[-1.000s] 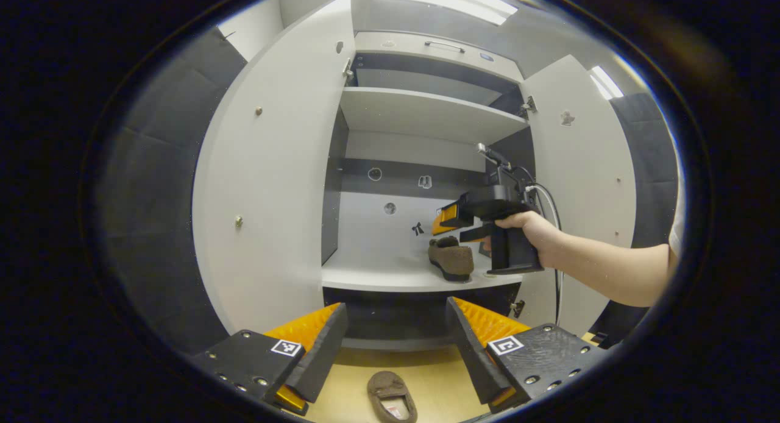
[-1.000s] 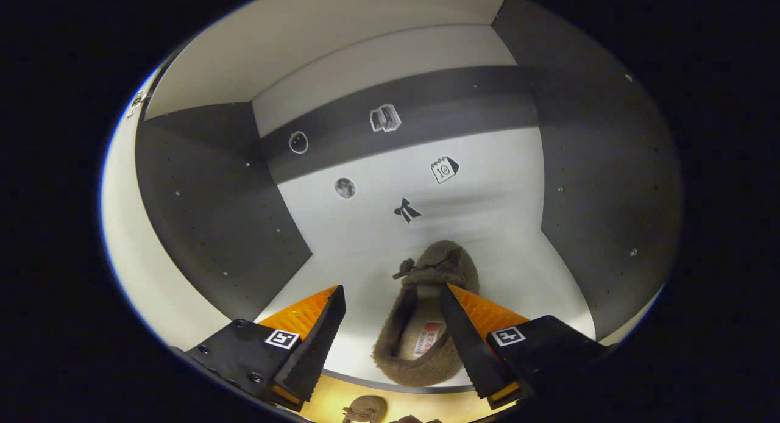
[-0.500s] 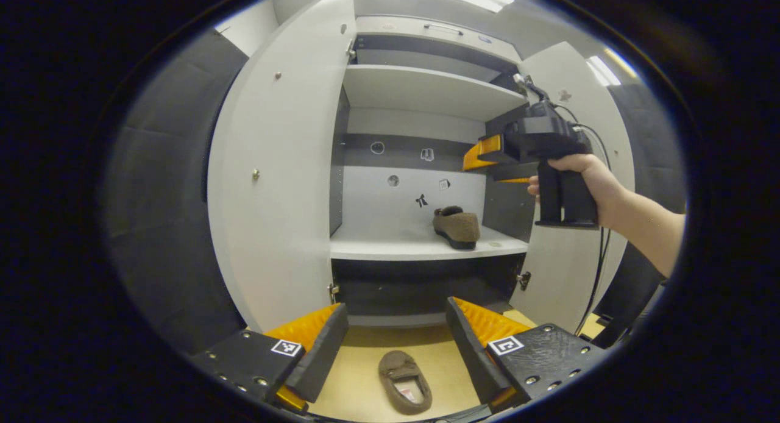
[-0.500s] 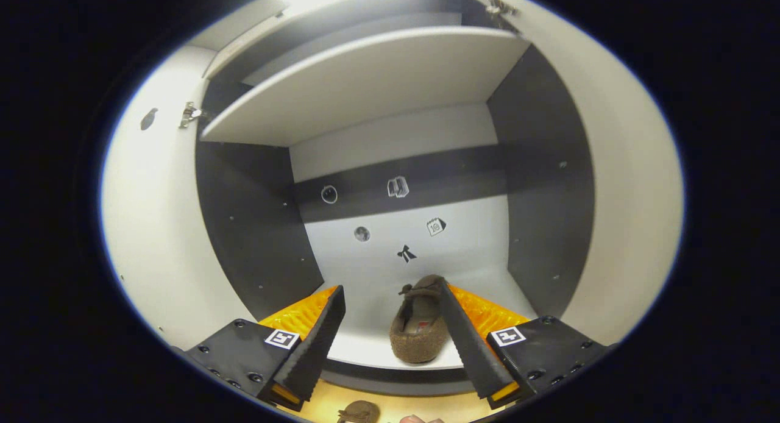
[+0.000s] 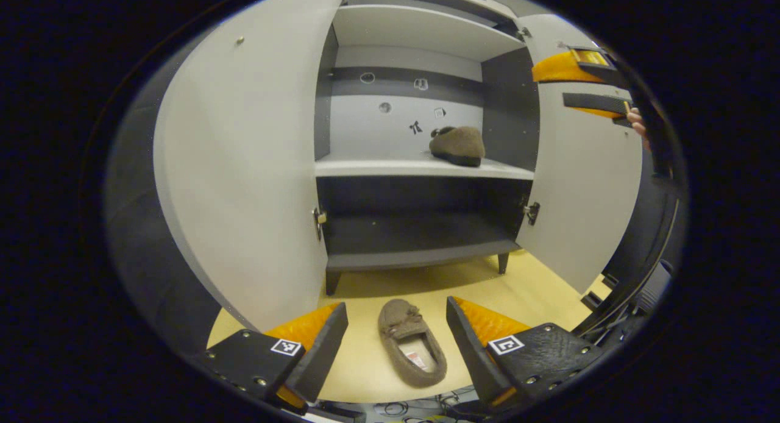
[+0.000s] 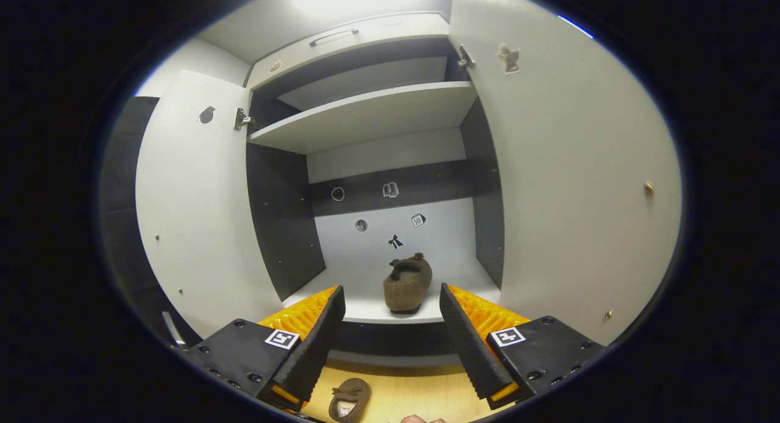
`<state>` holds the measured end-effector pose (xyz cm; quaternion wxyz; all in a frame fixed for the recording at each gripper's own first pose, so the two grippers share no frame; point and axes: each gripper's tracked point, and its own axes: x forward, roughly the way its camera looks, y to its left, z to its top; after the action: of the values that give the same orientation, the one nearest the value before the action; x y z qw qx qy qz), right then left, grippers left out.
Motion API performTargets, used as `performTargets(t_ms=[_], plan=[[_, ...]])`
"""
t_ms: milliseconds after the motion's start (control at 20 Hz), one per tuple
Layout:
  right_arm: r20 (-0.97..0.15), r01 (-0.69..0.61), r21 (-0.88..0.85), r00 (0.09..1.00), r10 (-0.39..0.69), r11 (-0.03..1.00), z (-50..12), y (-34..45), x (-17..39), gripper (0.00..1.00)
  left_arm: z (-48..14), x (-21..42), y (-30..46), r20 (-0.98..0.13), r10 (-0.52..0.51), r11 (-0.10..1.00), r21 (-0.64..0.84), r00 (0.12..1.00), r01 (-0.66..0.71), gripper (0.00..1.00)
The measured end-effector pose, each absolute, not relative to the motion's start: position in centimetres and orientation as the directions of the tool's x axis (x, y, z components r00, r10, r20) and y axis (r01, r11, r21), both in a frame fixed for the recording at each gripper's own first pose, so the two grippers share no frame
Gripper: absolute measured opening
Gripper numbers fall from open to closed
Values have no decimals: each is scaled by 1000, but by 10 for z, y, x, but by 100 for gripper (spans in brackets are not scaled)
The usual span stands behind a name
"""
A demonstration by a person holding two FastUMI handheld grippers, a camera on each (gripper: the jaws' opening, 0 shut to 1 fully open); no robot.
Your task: Grab one shoe with the right hand and put it into the shoe cabinet, grab the other shoe with the left hand and put it into the shoe cabinet; then close the right door with the right hand and the left door with the left hand.
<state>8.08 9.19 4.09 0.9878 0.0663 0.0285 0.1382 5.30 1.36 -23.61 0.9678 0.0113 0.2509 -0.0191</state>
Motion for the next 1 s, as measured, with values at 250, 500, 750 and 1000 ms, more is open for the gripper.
performTargets(t_ms=[250,500,750,1000], plan=[[-104,-177,160,975,194,971,-6,63,29,98,-294,52,20,-596,-16,994,81,803,80,94],[-162,-25,124,986,45,992,-24,0,-21,98,-355,62,17,-685,4,976,162,728,146,95],[-177,224,126,964,-200,966,-20,-89,-77,98,-388,73,19,-739,20,982,140,674,125,95],[-213,437,161,891,-401,885,-28,-172,-110,98,-410,87,25,-767,24,990,108,641,92,99]])
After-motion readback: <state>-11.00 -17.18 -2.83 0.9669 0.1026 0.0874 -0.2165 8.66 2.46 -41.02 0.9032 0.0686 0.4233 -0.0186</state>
